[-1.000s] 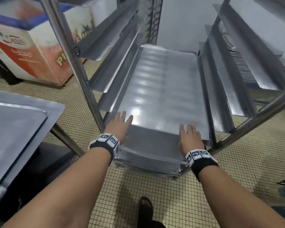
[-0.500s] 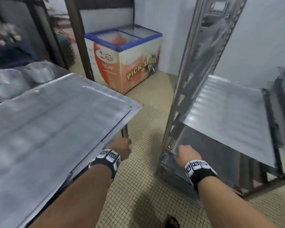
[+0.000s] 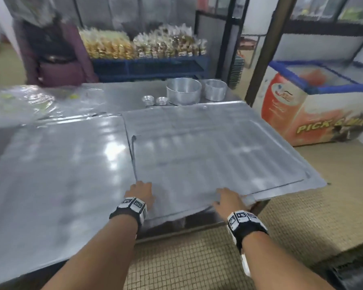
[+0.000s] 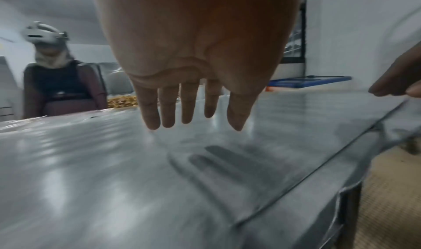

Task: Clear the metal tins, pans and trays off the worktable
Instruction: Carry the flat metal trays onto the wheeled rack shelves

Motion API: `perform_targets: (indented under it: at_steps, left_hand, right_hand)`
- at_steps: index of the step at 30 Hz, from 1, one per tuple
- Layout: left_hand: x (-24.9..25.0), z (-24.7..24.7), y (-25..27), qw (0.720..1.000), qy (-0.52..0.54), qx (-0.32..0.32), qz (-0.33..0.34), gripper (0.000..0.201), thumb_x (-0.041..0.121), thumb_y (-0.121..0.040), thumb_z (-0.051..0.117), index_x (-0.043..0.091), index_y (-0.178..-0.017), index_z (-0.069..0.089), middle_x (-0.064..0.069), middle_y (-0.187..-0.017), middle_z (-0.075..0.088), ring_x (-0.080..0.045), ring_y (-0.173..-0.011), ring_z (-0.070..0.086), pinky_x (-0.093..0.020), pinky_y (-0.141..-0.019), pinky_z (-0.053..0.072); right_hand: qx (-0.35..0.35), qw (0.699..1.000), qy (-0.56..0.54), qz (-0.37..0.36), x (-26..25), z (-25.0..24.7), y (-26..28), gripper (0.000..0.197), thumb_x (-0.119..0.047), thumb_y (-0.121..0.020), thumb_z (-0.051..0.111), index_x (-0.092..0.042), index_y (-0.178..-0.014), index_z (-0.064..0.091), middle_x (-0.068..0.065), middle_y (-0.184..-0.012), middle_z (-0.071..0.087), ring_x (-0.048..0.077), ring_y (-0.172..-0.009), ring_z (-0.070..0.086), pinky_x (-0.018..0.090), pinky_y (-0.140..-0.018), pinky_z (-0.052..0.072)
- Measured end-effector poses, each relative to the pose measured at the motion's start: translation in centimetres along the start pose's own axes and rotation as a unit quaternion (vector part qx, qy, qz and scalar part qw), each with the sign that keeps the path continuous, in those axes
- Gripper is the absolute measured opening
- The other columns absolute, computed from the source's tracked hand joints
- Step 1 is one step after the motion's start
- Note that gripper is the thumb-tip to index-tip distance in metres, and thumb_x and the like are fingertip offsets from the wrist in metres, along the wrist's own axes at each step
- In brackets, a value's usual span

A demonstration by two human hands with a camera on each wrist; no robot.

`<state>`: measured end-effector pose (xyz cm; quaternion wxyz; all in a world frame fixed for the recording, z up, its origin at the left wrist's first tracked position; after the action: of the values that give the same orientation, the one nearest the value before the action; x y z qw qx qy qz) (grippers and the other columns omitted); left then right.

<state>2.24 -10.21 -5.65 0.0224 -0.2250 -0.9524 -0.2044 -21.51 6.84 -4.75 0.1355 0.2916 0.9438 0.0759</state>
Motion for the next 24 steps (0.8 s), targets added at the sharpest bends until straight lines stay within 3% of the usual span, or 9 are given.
perform_targets:
  at_steps: [2, 6, 11, 14, 16, 18, 21, 23, 24]
  left_hand:
    - [-1.4, 0.9, 0.2, 1.0, 0.017, 0.002, -0.009, 0.039, 0.033, -0.101, 0.044, 0.018, -0.136, 0.046, -0.009, -0.144, 0.044, -0.032, -0.131, 0.046, -0.048, -0.105, 0.044]
    - [-1.8, 1.7, 0.5, 0.999, 0.014, 0.033, -0.02, 0.036, 0.031, -0.1, 0.038, 0.017, -0.132, 0.047, -0.009, -0.143, 0.043, -0.03, -0.131, 0.041, -0.046, -0.106, 0.042]
    - [-0.7, 2.2, -0.1, 0.999, -0.009, 0.027, -0.042, 0.053, 0.032, -0.096, 0.045, 0.02, -0.148, 0.036, -0.013, -0.161, 0.021, -0.037, -0.148, 0.018, -0.047, -0.12, 0.023]
    - [0.7, 2.4, -0.7, 0.998, -0.006, 0.026, -0.056, 0.06, 0.031, -0.096, 0.047, 0.019, -0.153, 0.029, -0.015, -0.164, 0.017, -0.038, -0.152, 0.011, -0.047, -0.123, 0.016]
    - [1.8, 2.6, -1.1, 0.997, 0.003, 0.027, -0.067, 0.062, 0.034, -0.096, 0.048, 0.017, -0.152, 0.027, -0.018, -0.162, 0.022, -0.037, -0.151, 0.015, -0.045, -0.123, 0.016]
    - [3.2, 2.5, -1.7, 0.995, 0.054, 0.038, -0.08, 0.068, 0.037, -0.093, 0.055, 0.014, -0.15, 0.026, -0.017, -0.152, 0.037, -0.036, -0.142, 0.031, -0.043, -0.117, 0.029]
    - [4.0, 2.3, -2.8, 0.956, 0.222, 0.054, -0.182, 0.094, 0.03, -0.088, 0.07, 0.005, -0.157, 0.011, -0.018, -0.143, 0.045, -0.037, -0.135, 0.043, -0.04, -0.11, 0.041]
    - [3.9, 2.2, -2.9, 0.902, 0.328, 0.073, -0.271, 0.071, 0.015, -0.086, 0.071, 0.0, -0.146, 0.038, -0.021, -0.136, 0.055, -0.037, -0.126, 0.055, -0.04, -0.104, 0.049]
    - [3.8, 2.3, -2.8, 0.882, 0.354, 0.07, -0.303, 0.051, 0.011, -0.084, 0.072, -0.002, -0.13, 0.054, -0.021, -0.128, 0.062, -0.037, -0.117, 0.062, -0.04, -0.098, 0.053]
  right_hand:
    - [-0.016, 1.0, 0.003, -0.008, -1.2, 1.4, -1.2, 0.053, -0.036, -0.098, 0.051, -0.015, -0.145, 0.043, 0.013, -0.149, 0.041, 0.032, -0.137, 0.038, 0.039, -0.113, 0.035]
    - [-0.062, 0.998, 0.0, 0.02, -0.7, 3.9, -2.9, 0.058, -0.047, -0.094, 0.049, -0.033, -0.148, 0.033, 0.01, -0.153, 0.025, 0.037, -0.138, 0.027, 0.046, -0.111, 0.036]
    - [-0.08, 0.996, 0.021, 0.014, 0.6, 3.4, -5.0, 0.045, -0.043, -0.09, 0.05, -0.038, -0.133, 0.04, 0.009, -0.141, 0.034, 0.037, -0.128, 0.036, 0.046, -0.105, 0.039]
    - [-0.097, 0.995, 0.022, 0.016, 2.4, 2.3, -6.4, 0.047, -0.043, -0.091, 0.05, -0.036, -0.136, 0.039, 0.01, -0.141, 0.033, 0.037, -0.129, 0.035, 0.044, -0.105, 0.04]
    - [-0.1, 0.995, 0.013, 0.013, 4.0, 1.6, -7.2, 0.048, -0.043, -0.09, 0.05, -0.034, -0.136, 0.039, 0.009, -0.141, 0.032, 0.035, -0.128, 0.033, 0.042, -0.102, 0.042]
    - [-0.098, 0.995, -0.002, 0.011, 5.4, 1.2, -7.6, 0.049, -0.041, -0.09, 0.051, -0.032, -0.137, 0.04, 0.007, -0.143, 0.03, 0.033, -0.129, 0.029, 0.04, -0.101, 0.043]
    - [-0.089, 0.996, -0.023, 0.004, 6.8, 0.9, -8.1, 0.053, -0.037, -0.092, 0.052, -0.029, -0.142, 0.039, 0.008, -0.146, 0.026, 0.032, -0.131, 0.024, 0.04, -0.103, 0.042]
    - [-0.076, 0.997, -0.018, -0.003, 7.0, 0.6, -8.4, 0.05, -0.035, -0.092, 0.05, -0.027, -0.141, 0.04, 0.01, -0.144, 0.027, 0.034, -0.13, 0.024, 0.039, -0.103, 0.042]
    - [-0.072, 0.997, -0.015, -0.005, 7.1, 0.6, -8.5, 0.049, -0.035, -0.092, 0.049, -0.026, -0.14, 0.04, 0.011, -0.143, 0.028, 0.035, -0.129, 0.025, 0.039, -0.103, 0.042]
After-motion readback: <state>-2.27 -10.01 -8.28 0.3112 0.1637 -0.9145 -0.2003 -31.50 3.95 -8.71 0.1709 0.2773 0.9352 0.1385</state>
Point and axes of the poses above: each hand's wrist, its own y-axis away from the middle knuckle, its own z-axis out of the palm, x = y × z, the point moved 7 cm from there along -y, towards the middle knuckle
